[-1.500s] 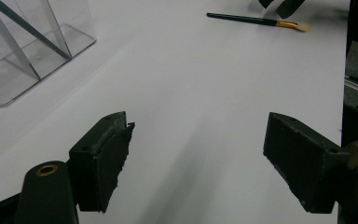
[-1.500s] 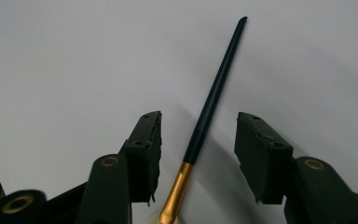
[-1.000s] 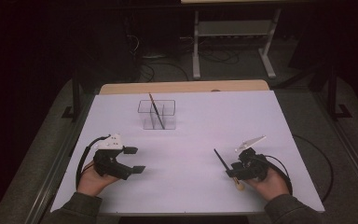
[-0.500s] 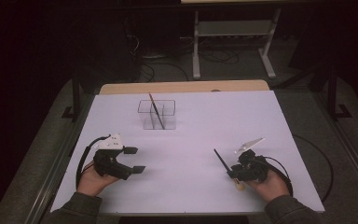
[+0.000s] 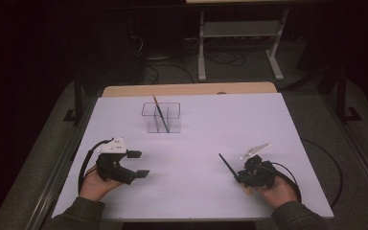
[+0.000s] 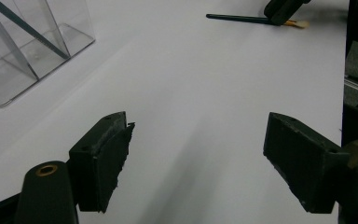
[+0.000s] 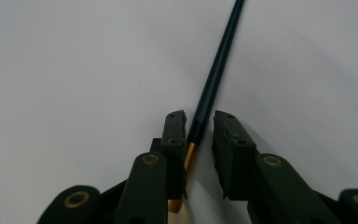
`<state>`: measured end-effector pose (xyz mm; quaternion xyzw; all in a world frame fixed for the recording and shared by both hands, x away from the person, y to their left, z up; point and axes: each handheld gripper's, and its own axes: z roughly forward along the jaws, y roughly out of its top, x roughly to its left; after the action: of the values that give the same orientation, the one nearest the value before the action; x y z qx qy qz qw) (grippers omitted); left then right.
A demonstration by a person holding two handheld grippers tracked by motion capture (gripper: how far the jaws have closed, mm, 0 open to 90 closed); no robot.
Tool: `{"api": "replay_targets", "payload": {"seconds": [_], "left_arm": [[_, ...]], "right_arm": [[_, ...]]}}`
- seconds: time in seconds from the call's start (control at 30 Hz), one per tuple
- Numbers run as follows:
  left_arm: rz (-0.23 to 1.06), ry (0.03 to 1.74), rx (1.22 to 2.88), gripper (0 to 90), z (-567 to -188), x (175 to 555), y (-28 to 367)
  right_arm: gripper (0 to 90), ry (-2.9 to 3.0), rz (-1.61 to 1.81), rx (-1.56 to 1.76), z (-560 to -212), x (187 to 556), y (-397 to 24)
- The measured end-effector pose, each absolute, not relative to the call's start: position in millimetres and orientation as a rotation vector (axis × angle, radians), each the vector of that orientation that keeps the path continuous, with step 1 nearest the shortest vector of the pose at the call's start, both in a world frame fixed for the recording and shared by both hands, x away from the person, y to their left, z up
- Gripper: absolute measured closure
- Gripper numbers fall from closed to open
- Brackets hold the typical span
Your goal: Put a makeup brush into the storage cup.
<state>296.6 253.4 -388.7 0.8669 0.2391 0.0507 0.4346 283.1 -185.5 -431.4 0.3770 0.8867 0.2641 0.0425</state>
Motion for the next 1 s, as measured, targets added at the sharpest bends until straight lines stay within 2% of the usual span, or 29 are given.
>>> {"api": "replay_targets", "payload": {"seconds": [0.7,1.0], "left_arm": [[0.124,0.581,2.158,21.6,-388.0,296.7,251.2],[0.120,0.578,2.161,21.5,-388.2,297.1,250.6]], "right_arm": [[82.8,2.674,0.749,1.078,-432.4,278.1,-180.3],[83.1,2.710,0.812,1.131,-432.8,285.0,-186.8]]}}
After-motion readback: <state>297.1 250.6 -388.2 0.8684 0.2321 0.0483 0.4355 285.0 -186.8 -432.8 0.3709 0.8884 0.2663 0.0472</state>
